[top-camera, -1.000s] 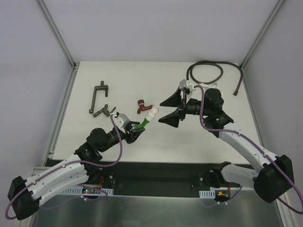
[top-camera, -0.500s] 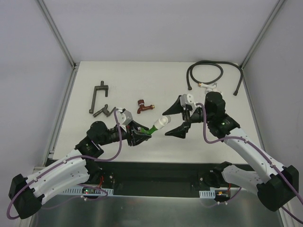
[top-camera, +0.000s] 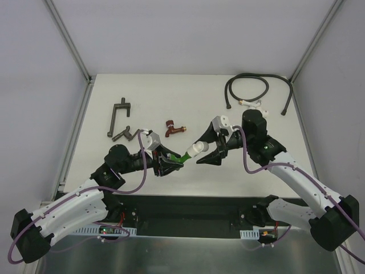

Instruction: Install the water faucets

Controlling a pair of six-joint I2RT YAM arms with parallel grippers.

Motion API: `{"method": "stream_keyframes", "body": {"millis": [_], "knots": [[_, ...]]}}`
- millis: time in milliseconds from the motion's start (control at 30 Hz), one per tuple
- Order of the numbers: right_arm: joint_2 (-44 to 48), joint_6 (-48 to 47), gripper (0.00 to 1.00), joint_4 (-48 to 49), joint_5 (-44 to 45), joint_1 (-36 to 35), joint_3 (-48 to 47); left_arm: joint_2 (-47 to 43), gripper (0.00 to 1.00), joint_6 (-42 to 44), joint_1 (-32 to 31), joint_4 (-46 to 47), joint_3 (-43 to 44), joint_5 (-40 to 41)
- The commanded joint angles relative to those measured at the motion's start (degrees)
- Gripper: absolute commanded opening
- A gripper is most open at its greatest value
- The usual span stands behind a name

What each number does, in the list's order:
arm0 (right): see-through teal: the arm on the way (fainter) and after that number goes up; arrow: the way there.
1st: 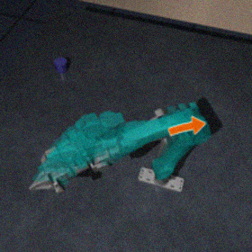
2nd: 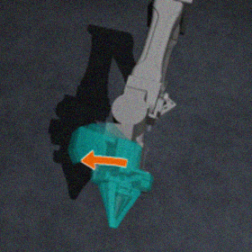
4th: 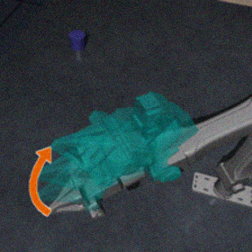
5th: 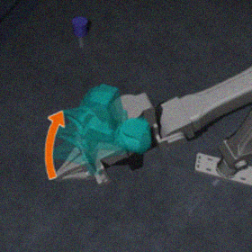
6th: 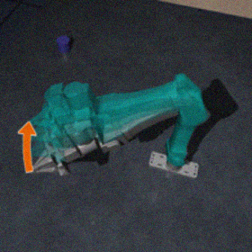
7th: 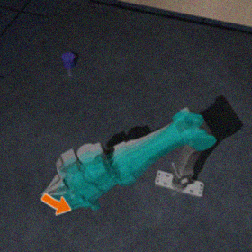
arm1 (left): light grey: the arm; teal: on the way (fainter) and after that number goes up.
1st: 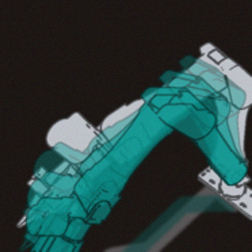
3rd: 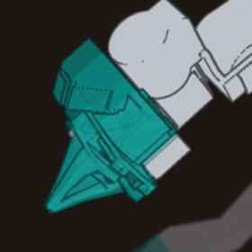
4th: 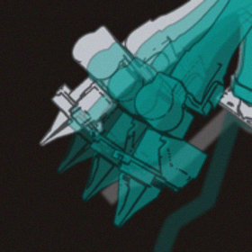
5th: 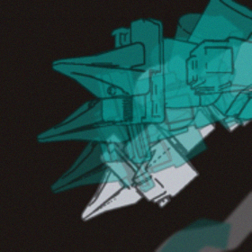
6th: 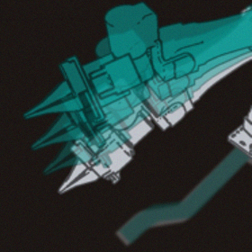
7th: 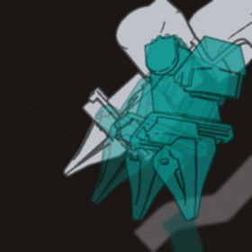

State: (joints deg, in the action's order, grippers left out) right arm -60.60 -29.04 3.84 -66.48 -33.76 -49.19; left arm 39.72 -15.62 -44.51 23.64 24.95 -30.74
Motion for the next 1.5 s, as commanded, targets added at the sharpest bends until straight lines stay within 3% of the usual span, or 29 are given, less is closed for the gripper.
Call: {"method": "stream_keyframes", "body": {"millis": [0,100,133,333,667,767,1033,1267,1367,1467], "knots": [[-0.4,-1.9,0.61,0.6,-2.1,-1.5,-3.2,-0.8,0.00,1.0,0.6,3.3,3.8,-0.9],[-0.8,-1.7,0.45,0.5,-1.6,-2.1,-3.6,-1.5,0.00,2.0,0.5,1.4,4.4,-0.2],[-1.0,-1.5,0.34,0.5,-1.1,-2.5,-3.8,-1.7,0.00,2.5,0.6,0.7,4.8,0.6],[-2.1,3.1,0.02,0.5,5.6,-4.3,-5.6,-4.3,0.00,7.5,0.5,-4.9,5.8,5.1],[-7.7,19.3,0.02,0.6,20.4,-6.1,-11.7,-5.9,0.00,20.0,-2.7,-8.9,5.7,20.8],[-10.0,23.8,0.02,0.1,24.8,-6.1,-13.6,-4.5,0.00,23.7,-6.0,-8.9,5.8,26.4],[-15.1,30.5,0.02,-2.3,32.1,-6.1,-16.0,3.2,0.00,34.0,-19.7,-8.8,9.3,50.5],[-17.7,33.5,0.02,-3.6,35.8,-6.1,-17.6,10.4,0.00,36.4,-22.9,-8.1,11.7,60.2],[-18.7,33.9,0.12,-4.9,35.5,-6.1,-18.0,10.6,0.00,35.4,-22.9,-6.9,11.5,61.9],[-18.2,33.5,0.28,-4.9,35.5,-6.0,-18.0,8.8,0.00,33.7,-22.7,-5.2,10.0,62.7]]}}
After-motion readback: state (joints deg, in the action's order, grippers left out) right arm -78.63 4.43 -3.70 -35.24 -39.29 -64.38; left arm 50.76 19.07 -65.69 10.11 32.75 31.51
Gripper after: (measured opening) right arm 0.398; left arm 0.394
